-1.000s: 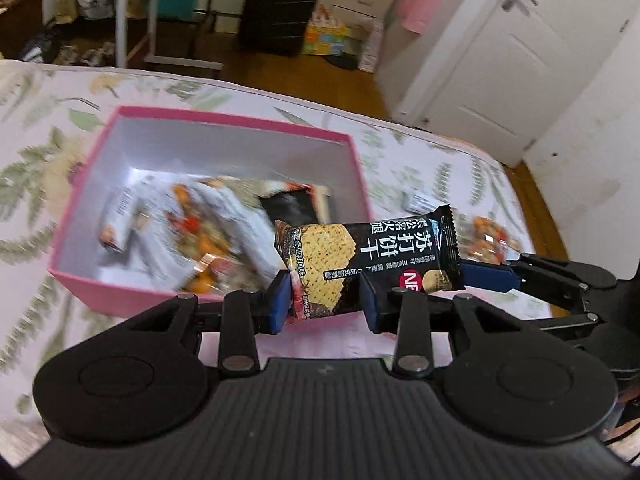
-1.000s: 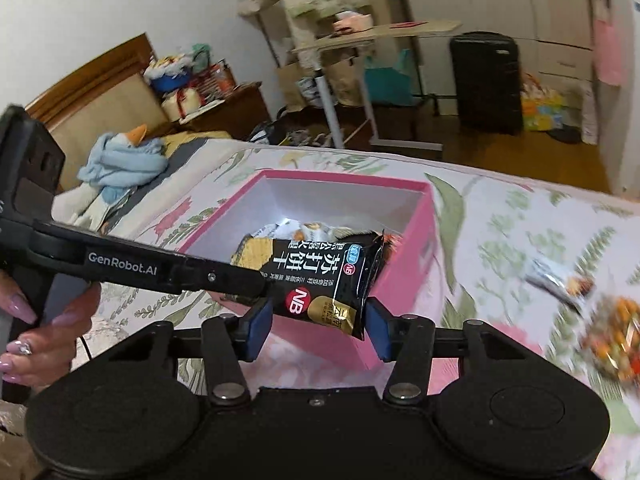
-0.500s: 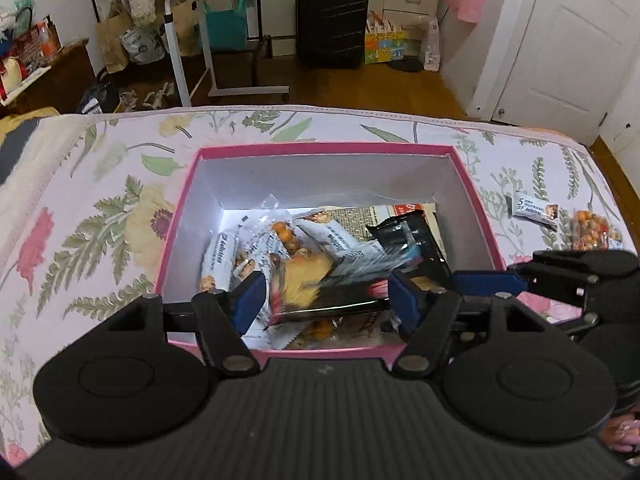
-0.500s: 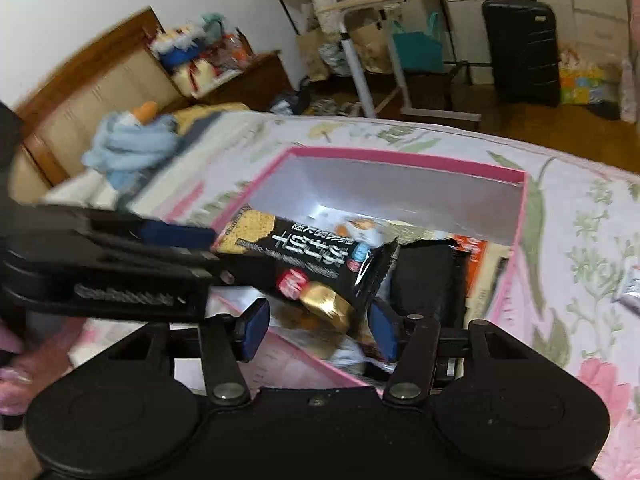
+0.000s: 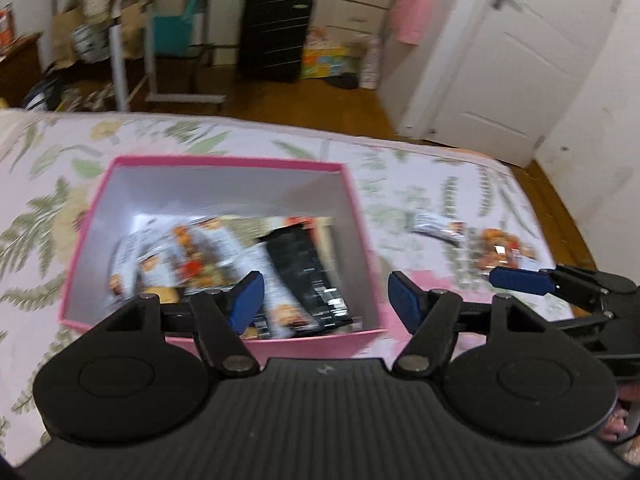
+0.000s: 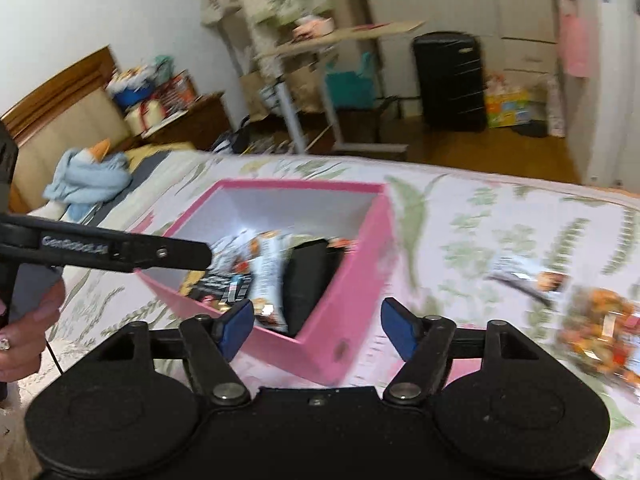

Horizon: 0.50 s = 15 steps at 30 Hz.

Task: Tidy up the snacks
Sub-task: 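Move the left gripper to the clear peanut bag and grasp it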

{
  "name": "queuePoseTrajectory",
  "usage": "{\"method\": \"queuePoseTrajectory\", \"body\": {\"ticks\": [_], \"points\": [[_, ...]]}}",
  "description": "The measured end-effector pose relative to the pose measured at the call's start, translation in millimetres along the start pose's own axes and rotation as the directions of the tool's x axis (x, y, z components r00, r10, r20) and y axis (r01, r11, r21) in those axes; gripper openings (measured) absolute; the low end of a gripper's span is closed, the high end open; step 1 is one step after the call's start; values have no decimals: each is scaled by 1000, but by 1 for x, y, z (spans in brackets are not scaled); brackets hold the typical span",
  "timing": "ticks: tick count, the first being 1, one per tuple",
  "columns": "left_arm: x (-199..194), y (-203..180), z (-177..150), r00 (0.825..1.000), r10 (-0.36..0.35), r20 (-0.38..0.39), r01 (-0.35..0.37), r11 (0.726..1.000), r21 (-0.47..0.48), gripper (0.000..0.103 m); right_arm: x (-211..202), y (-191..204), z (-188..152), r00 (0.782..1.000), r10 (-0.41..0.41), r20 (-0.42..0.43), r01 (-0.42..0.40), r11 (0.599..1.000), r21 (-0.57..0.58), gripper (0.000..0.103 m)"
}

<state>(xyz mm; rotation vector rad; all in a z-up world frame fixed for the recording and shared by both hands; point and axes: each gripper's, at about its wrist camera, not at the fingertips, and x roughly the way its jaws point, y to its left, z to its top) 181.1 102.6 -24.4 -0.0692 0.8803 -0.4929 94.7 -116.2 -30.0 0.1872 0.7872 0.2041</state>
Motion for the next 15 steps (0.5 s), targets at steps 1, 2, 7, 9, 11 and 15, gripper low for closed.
{"method": "queuePoseTrajectory", "body": {"ticks": [1, 2, 7, 9, 11, 15], "points": [[0, -10, 1, 1000, -21, 4, 21, 1000, 13, 67, -8, -6, -1, 1000, -14, 8, 14, 1000, 5, 76], [0, -18, 3, 999, -38, 4, 38, 999, 22, 66, -18, -14, -2, 999, -35, 19, 35, 999, 14, 76], [13, -66, 8, 992, -123, -2, 123, 988, 89, 66, -50, -50, -15, 986, -147, 81, 141, 988, 67, 85], [22, -84, 7, 990, -137, -6, 137, 984, 112, 66, -57, -65, -24, 975, -196, 104, 188, 979, 79, 85], [34, -102, 6, 989, -144, -16, 145, 979, 144, 66, -61, -82, -33, 964, -238, 118, 227, 969, 99, 85], [60, -125, 5, 985, -170, -18, 171, 970, 173, 66, -69, -114, -54, 931, -307, 198, 282, 948, 144, 85]]}}
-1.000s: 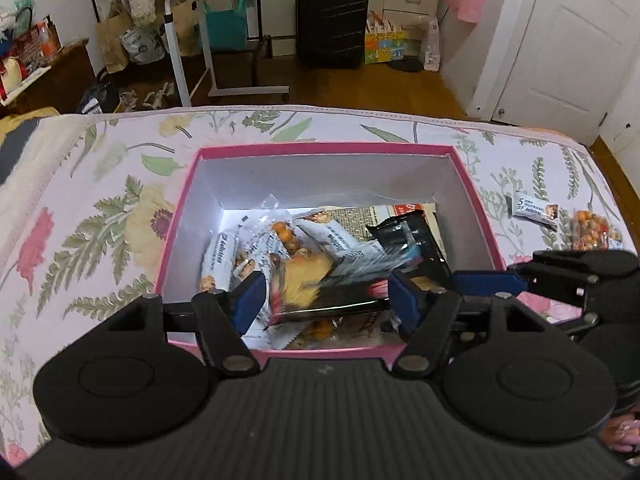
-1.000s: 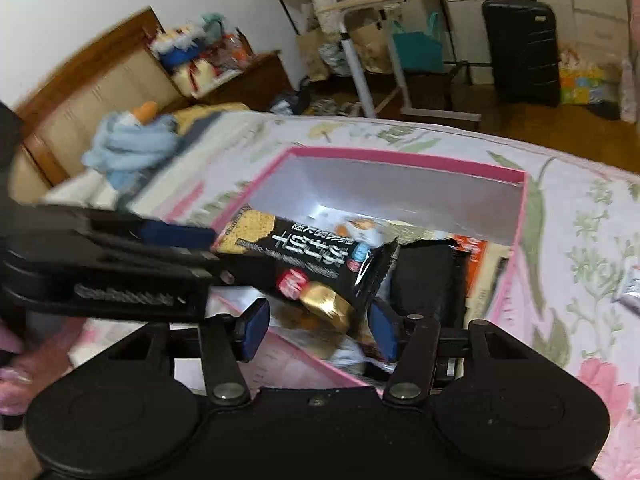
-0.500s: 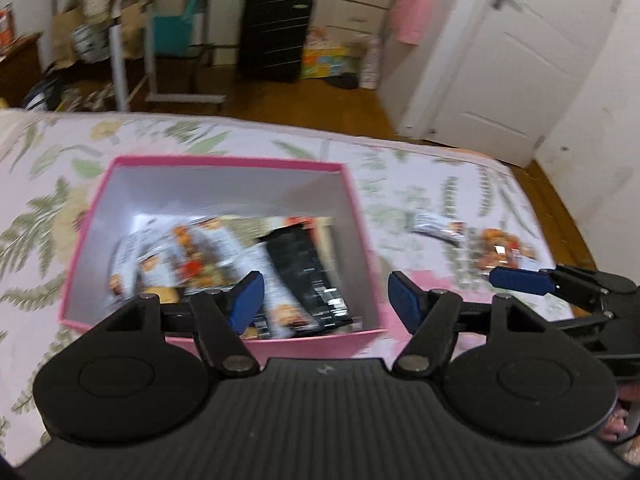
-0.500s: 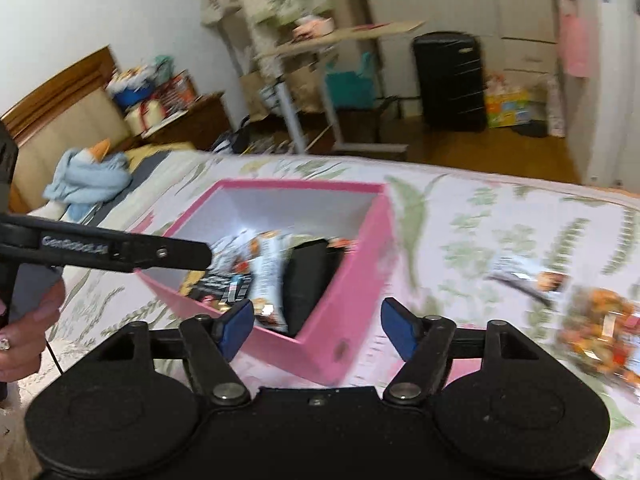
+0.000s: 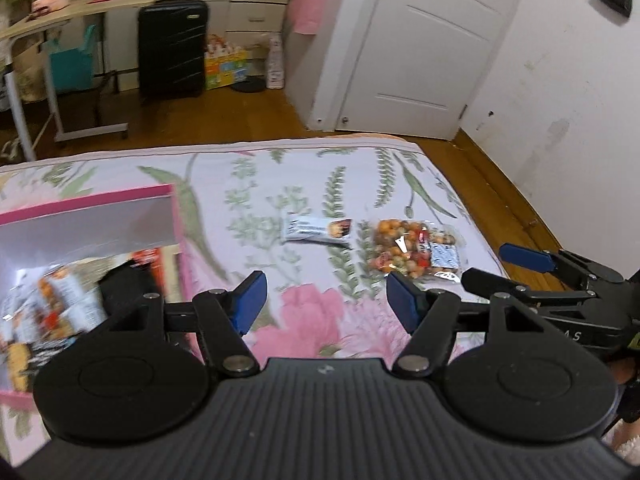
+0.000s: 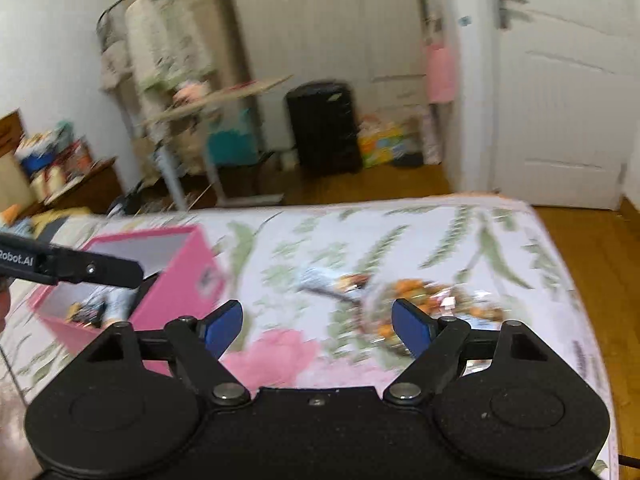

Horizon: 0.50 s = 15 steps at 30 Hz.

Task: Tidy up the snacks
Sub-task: 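Move the left gripper to the clear peanut bag and grasp it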

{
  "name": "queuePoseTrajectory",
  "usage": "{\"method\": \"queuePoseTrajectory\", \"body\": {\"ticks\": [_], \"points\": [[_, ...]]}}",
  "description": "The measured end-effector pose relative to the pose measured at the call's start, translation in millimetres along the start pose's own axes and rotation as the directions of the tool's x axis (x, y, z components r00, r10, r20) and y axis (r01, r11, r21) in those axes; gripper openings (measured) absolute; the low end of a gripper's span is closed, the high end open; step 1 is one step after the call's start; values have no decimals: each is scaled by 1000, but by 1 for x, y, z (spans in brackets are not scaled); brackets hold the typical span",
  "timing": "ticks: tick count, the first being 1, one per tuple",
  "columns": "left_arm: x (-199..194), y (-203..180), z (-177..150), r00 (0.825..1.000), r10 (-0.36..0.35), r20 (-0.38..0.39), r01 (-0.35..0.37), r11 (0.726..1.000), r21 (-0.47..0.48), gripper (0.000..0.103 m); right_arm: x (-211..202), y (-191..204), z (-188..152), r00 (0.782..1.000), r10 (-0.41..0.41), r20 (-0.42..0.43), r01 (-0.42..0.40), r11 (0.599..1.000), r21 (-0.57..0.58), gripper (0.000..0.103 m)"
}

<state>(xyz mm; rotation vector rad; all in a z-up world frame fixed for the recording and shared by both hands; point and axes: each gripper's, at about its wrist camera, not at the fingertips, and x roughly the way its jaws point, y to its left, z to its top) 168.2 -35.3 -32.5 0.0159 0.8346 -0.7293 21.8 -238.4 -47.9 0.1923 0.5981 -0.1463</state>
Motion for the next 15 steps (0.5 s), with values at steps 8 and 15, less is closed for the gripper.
{"method": "queuePoseTrajectory", "body": {"ticks": [8, 15], "points": [[82, -14, 13, 999, -44, 6, 44, 995, -88, 66, 42, -61, -31, 991, -122, -59, 127, 988, 89, 85], [148, -31, 17, 992, -92, -87, 80, 987, -137, 66, 74, -118, -53, 985, -143, -99, 167, 936, 308, 86]]}}
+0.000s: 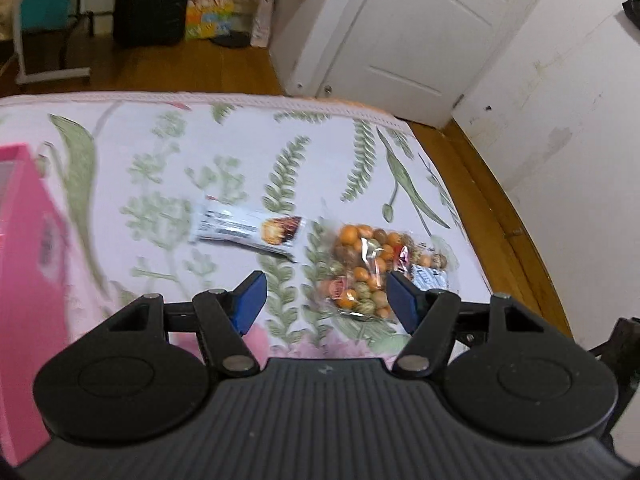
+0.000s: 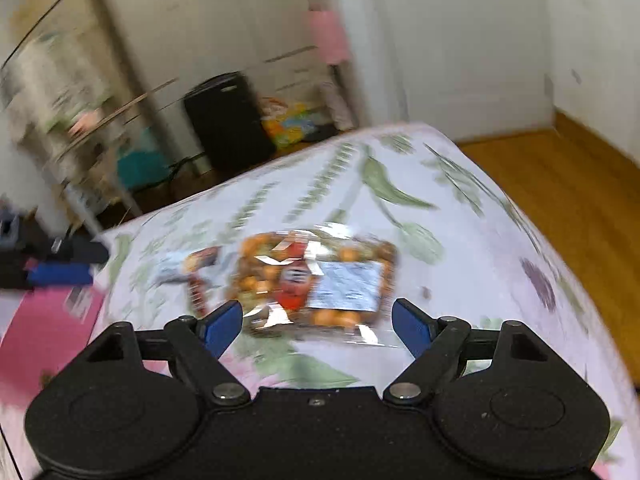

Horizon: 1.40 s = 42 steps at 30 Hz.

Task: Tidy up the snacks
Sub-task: 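Move the left gripper to the clear peanut bag and grasp it, then lift the peanut bag into the pink box and open the left gripper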

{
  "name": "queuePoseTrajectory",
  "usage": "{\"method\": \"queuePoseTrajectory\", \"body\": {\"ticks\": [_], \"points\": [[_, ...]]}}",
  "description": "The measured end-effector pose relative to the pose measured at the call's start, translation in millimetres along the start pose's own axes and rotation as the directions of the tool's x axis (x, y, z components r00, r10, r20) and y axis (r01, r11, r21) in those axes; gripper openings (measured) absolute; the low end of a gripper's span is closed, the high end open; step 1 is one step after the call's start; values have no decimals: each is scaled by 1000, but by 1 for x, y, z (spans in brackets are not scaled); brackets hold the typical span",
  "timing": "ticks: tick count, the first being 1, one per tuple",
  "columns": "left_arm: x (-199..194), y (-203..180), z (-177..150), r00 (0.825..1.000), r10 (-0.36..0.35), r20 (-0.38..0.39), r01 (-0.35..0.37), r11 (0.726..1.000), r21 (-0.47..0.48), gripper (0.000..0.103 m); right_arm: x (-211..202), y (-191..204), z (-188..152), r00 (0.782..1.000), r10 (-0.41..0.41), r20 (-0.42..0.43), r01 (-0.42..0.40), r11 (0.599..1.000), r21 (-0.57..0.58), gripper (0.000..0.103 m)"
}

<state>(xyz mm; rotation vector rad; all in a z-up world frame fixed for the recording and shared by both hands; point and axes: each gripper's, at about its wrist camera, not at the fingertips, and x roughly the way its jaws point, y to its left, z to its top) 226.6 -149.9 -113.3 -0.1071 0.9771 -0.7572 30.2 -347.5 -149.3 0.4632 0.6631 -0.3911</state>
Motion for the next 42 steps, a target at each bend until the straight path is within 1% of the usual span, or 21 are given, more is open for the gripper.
{"method": "queuePoseTrajectory", "body": {"ticks": [2, 3, 6, 8, 12, 13, 15, 16, 17, 18, 19, 22, 24, 26, 28, 29, 30, 33, 37, 39, 42], "points": [[15, -2, 0, 1000, 12, -14, -12, 1000, 8, 66, 9, -13, -1, 999, -32, -17, 33, 997, 73, 86], [25, -3, 1, 1000, 20, -18, -19, 1000, 16, 66, 12, -19, -2, 999, -31, -19, 32, 995, 97, 86], [46, -3, 4, 999, 29, -24, -28, 999, 29, 66, 24, -29, -3, 999, 8, -32, -3, 989, 146, 88], [59, -1, 5, 999, 15, -33, -15, 1000, 16, 66, 29, -28, 1, 999, 32, -32, -28, 993, 116, 88], [81, 1, 7, 997, -30, -68, 29, 999, -12, 66, 41, -21, 9, 997, 34, -65, -32, 999, 34, 89], [85, 1, 7, 996, -41, -78, 40, 999, -12, 64, 44, -20, 11, 997, 36, -71, -35, 999, 12, 89], [92, 0, 6, 993, -60, -104, 59, 998, -18, 53, 48, -18, 13, 996, 45, -78, -48, 998, -32, 92], [96, 0, 5, 991, -56, -118, 54, 998, -21, 43, 50, -17, 15, 996, 42, -76, -47, 997, -54, 92], [100, 0, 3, 989, -50, -136, 48, 999, -22, 39, 51, -16, 16, 997, 35, -74, -40, 997, -72, 92], [101, 2, 1, 989, -60, -134, 56, 998, -35, 38, 53, -15, 17, 997, 28, -73, -35, 995, -90, 93], [101, 4, 0, 988, -78, -130, 72, 996, -51, 33, 55, -14, 18, 997, 22, -72, -30, 994, -105, 94], [102, 8, 0, 985, -109, -137, 101, 993, -61, 31, 61, -10, 20, 996, 28, -80, -39, 990, -138, 100], [103, 8, 0, 984, -108, -142, 102, 993, -51, 30, 66, -4, 23, 994, 22, -109, -42, 983, -181, 100], [101, 6, 1, 981, -107, -160, 101, 994, -48, 30, 65, -4, 27, 988, 48, -146, -75, 980, -187, 93], [100, 3, -1, 971, -131, -199, 120, 990, -68, 30, 58, -11, 31, 980, 116, -160, -137, 983, -121, 66], [99, 0, -4, 971, -121, -205, 111, 992, -63, 30, 57, -14, 30, 974, 148, -172, -166, 982, -95, 64], [97, -4, -7, 973, -110, -202, 103, 994, -44, 30, 55, -13, 28, 974, 141, -178, -160, 982, -100, 61], [92, -12, -14, 974, -86, -210, 86, 996, -10, 33, 47, -2, 24, 977, 95, -190, -125, 980, -154, 58], [85, -11, -22, 961, -90, -260, 81, 996, -45, 38, 34, 14, 19, 974, 42, -221, -84, 980, -180, 58], [73, -13, -27, 956, -81, -283, 73, 997, -39, 39, 26, 19, 16, 967, 43, -252, -88, 982, -170, 58], [49, -16, -36, 959, -67, -277, 65, 998, -15, 39, 7, 27, 9, 966, 59, -251, -105, 979, -174, 58]]}}
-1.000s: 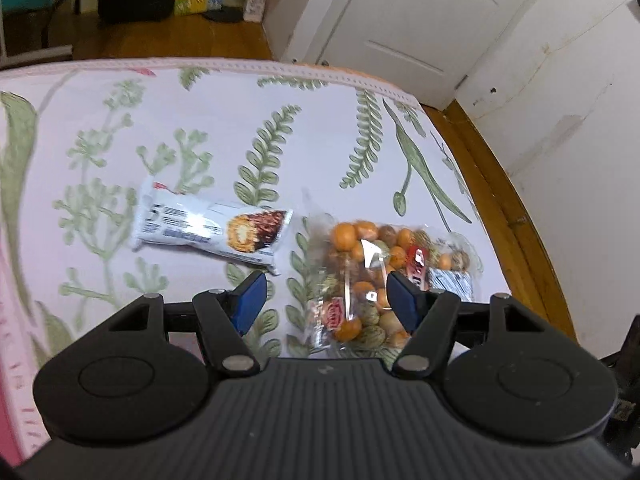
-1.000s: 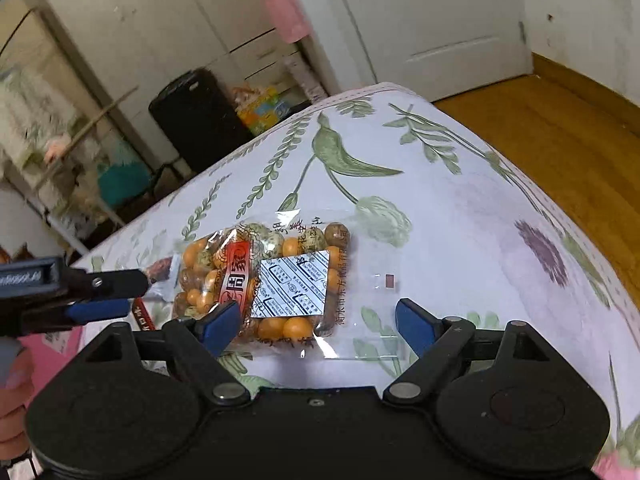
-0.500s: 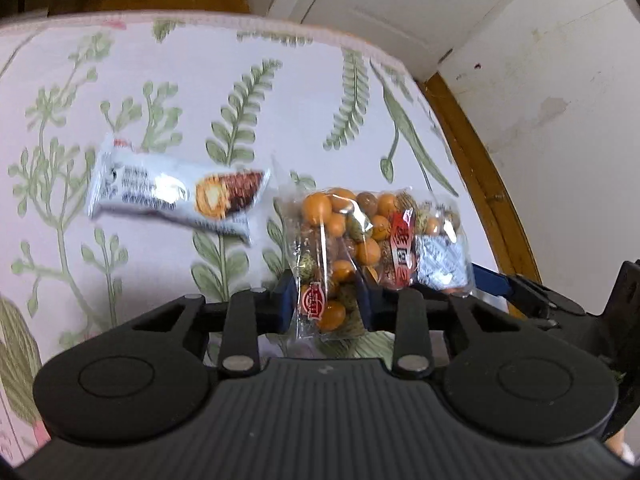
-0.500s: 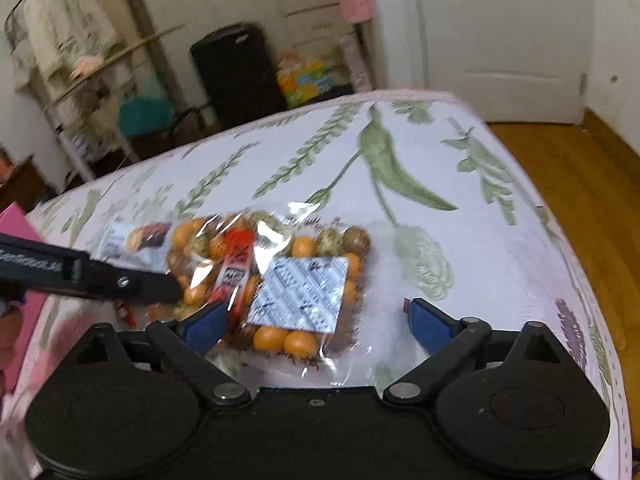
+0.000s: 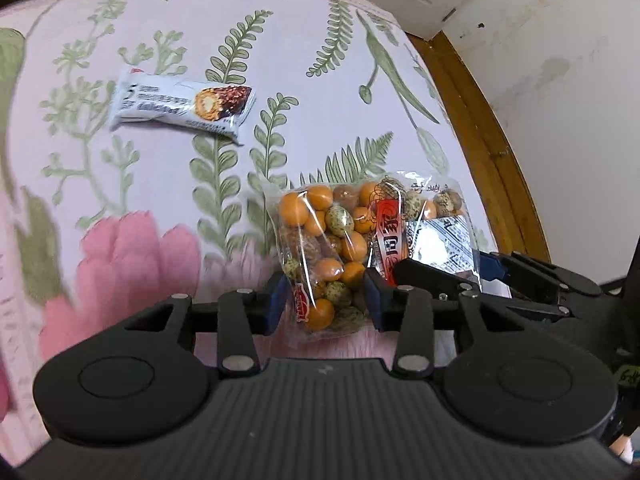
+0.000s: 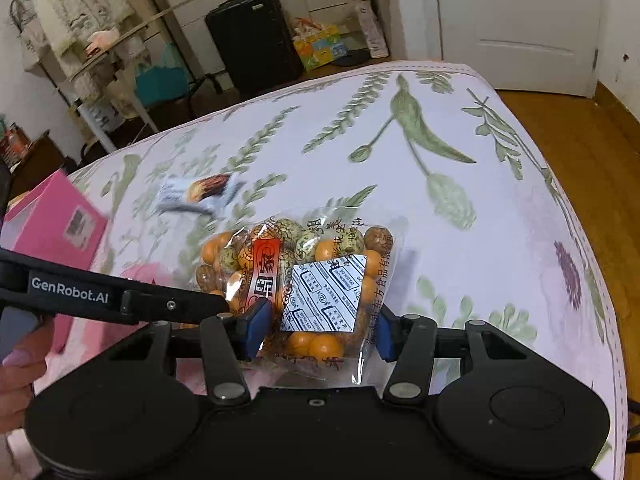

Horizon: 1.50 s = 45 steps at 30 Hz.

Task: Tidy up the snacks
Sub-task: 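Lift the peanut bag into the pink box and open the left gripper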

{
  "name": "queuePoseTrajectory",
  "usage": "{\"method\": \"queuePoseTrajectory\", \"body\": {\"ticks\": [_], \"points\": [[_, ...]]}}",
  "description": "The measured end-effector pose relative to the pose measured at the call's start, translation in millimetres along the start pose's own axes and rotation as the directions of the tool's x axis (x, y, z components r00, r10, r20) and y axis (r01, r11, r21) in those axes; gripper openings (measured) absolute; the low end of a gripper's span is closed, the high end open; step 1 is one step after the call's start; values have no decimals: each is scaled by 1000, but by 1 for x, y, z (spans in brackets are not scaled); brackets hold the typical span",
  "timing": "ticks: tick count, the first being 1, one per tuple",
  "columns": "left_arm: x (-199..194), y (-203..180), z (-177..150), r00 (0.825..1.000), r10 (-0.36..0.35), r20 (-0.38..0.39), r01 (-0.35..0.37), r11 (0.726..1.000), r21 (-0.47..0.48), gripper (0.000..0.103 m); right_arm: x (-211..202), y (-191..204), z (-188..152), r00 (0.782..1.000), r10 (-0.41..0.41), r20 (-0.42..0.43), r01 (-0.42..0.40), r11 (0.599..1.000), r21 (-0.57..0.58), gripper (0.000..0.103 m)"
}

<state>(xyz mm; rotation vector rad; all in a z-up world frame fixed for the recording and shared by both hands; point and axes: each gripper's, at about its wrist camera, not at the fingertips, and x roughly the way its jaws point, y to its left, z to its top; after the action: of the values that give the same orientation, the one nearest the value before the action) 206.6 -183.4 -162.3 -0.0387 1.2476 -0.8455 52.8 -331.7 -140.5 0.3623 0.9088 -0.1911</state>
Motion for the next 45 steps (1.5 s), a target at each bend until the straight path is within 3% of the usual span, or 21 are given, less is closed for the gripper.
{"method": "queuePoseTrajectory", "body": {"ticks": [10, 16, 25, 27, 30, 37, 45], "points": [[-66, 8, -36, 998, 55, -24, -55, 998, 1, 39, -36, 52, -21, 998, 52, -43, -52, 999, -3, 58], [-97, 17, -52, 998, 67, -5, -67, 998, -9, 39, -50, 78, -26, 992, 101, -77, -106, 992, -63, 62], [-140, 30, -77, 998, 65, 7, -64, 998, -25, 39, -76, 131, -30, 992, 73, -103, -91, 979, -182, 65], [-153, 36, -83, 998, 60, 11, -59, 997, -41, 39, -83, 144, -31, 989, 103, -106, -123, 971, -205, 72], [-175, 44, -91, 996, 76, 42, -74, 996, -46, 39, -92, 164, -32, 986, 133, -98, -155, 951, -268, 73], [-227, 74, -103, 984, 135, 119, -126, 988, -84, 39, -91, 209, -20, 963, 239, -123, -267, 903, -336, 73], [-276, 129, -95, 951, 229, 206, -188, 961, -201, 40, -66, 275, 4, 941, 315, -126, -338, 846, -412, 75]]}}
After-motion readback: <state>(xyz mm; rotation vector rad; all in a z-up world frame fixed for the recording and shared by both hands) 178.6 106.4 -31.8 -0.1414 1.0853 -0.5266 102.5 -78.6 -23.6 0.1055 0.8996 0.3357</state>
